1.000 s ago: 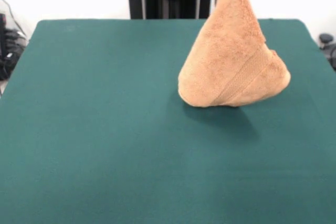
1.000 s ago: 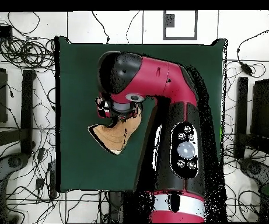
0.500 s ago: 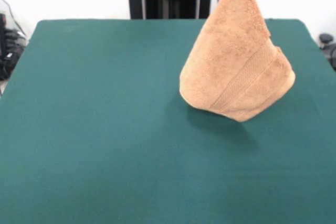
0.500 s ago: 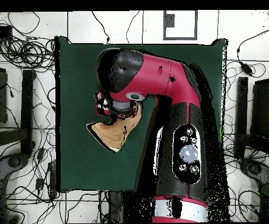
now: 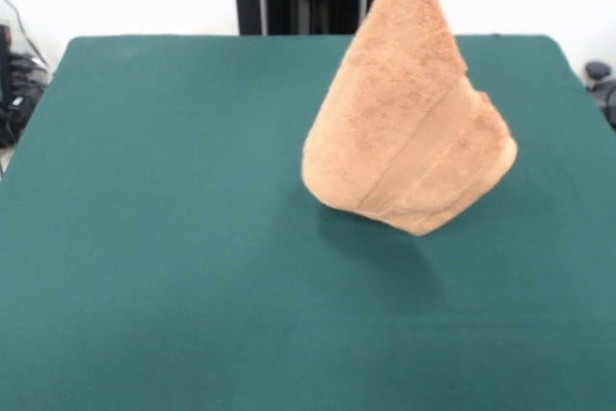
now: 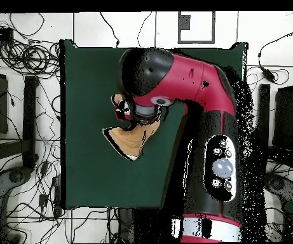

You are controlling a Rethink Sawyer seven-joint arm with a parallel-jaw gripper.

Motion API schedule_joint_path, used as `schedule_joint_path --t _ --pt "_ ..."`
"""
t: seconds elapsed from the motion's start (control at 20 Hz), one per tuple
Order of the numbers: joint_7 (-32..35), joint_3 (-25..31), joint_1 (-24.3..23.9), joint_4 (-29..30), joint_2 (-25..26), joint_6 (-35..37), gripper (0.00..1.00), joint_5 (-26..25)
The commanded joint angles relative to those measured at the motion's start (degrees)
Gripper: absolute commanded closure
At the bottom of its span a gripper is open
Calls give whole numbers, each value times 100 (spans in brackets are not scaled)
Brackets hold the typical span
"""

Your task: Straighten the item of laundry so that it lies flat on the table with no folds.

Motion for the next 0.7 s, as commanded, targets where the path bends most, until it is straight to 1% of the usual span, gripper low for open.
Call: schedule_joint_path --t 0.05,0.3,0.4,0.5,0.7 --pt "189 325 -245 -121 64 330 100 -286" --pt "-323 451 -540 -267 69 467 100 -507" --pt "-589 519 -696 -392 109 561 100 -656" --pt "-809 547 -816 -458 130 534 100 -820" --pt "-1309 634 -1097 -770 264 443 100 -1242"
